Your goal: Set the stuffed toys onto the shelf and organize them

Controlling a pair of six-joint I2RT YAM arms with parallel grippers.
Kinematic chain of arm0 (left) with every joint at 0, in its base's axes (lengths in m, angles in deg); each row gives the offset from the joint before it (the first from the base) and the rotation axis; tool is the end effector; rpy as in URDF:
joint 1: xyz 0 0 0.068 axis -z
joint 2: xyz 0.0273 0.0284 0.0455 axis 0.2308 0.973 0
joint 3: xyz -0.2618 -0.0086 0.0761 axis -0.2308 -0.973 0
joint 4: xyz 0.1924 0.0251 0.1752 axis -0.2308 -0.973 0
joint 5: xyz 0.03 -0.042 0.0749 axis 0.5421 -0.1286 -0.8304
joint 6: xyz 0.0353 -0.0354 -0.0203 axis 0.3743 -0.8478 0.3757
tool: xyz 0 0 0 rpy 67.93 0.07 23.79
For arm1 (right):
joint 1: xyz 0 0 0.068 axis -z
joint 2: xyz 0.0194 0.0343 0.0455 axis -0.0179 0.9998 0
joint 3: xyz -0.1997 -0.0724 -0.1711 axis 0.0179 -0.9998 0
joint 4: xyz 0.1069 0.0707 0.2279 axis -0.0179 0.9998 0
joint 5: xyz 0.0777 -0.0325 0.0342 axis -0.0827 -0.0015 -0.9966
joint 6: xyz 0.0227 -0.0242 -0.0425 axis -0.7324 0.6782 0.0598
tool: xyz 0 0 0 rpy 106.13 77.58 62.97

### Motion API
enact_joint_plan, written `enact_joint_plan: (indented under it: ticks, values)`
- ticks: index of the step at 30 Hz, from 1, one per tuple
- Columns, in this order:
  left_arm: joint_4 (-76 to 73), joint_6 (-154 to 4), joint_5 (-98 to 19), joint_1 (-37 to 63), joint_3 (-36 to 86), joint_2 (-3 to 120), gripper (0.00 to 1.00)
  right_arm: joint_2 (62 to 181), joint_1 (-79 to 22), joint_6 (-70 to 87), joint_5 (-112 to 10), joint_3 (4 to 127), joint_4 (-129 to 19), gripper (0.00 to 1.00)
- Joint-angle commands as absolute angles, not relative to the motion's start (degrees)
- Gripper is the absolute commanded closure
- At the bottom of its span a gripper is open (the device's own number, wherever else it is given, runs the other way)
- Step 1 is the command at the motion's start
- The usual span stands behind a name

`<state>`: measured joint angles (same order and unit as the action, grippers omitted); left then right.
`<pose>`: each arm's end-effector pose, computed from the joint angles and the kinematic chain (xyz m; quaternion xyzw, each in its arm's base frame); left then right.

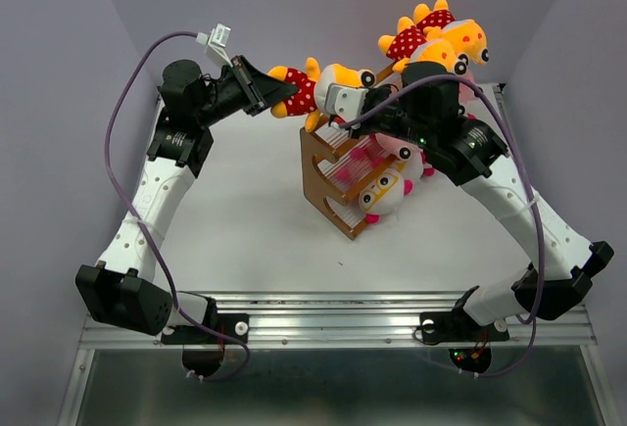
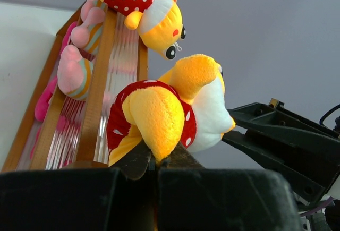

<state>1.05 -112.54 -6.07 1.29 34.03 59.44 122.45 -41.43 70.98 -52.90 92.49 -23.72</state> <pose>0.2798 -0.0974 0.4668 0.0802 0.6571 -0.5708 0.4858 0.2161 0.2054 0.4975 -0.6146 0.4650 -0.0121 0.6370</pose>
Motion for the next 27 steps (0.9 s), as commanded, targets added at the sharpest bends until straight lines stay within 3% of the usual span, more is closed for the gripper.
enact_joint_plan:
  ticks: [1, 6, 11, 12, 13, 15, 16, 18, 22, 27]
  values:
    - [7.3, -113.9, -2.1, 1.6, 36.1, 56.5, 1.0, 121.4, -41.4, 68.4, -50.4, 92.6, -26.9, 0.85]
    - [10.3, -115.8, -2.3, 1.6, 34.5, 55.7, 1.0, 121.3, -41.4, 64.3, -50.6, 93.3, -26.9, 0.99]
    - [11.3, -115.9, -5.3, 1.6, 34.2, 54.6, 0.99, 120.6, -39.8, 57.0, -51.1, 94.6, -26.8, 0.99]
    - [11.3, -115.5, -6.0, 1.5, 34.4, 54.3, 0.93, 120.4, -39.8, 55.9, -51.3, 94.8, -26.8, 0.99]
    - [11.3, -115.0, -8.0, 1.4, 34.4, 54.0, 0.72, 120.2, -38.5, 54.8, -51.5, 95.3, -26.6, 0.99]
    - [11.0, -112.7, -10.5, 1.3, 34.6, 52.4, 0.56, 119.8, -37.8, 51.9, -51.7, 95.6, -26.2, 0.99]
    - [10.6, -112.0, -13.0, 1.1, 34.6, 51.3, 0.41, 119.6, -36.7, 50.0, -51.7, 95.7, -25.9, 0.99]
    - [9.8, -108.9, -16.9, 0.8, 34.6, 49.3, 0.28, 119.2, -34.8, 48.3, -51.6, 95.7, -25.2, 0.99]
    - [5.5, -102.3, -23.9, 0.5, 35.4, 46.4, 0.17, 119.5, -31.0, 43.6, -52.4, 96.3, -23.3, 0.99]
    - [-0.9, -96.1, -29.1, -0.2, 35.5, 44.1, 0.14, 120.9, -26.5, 37.3, -50.6, 98.0, -22.7, 0.99]
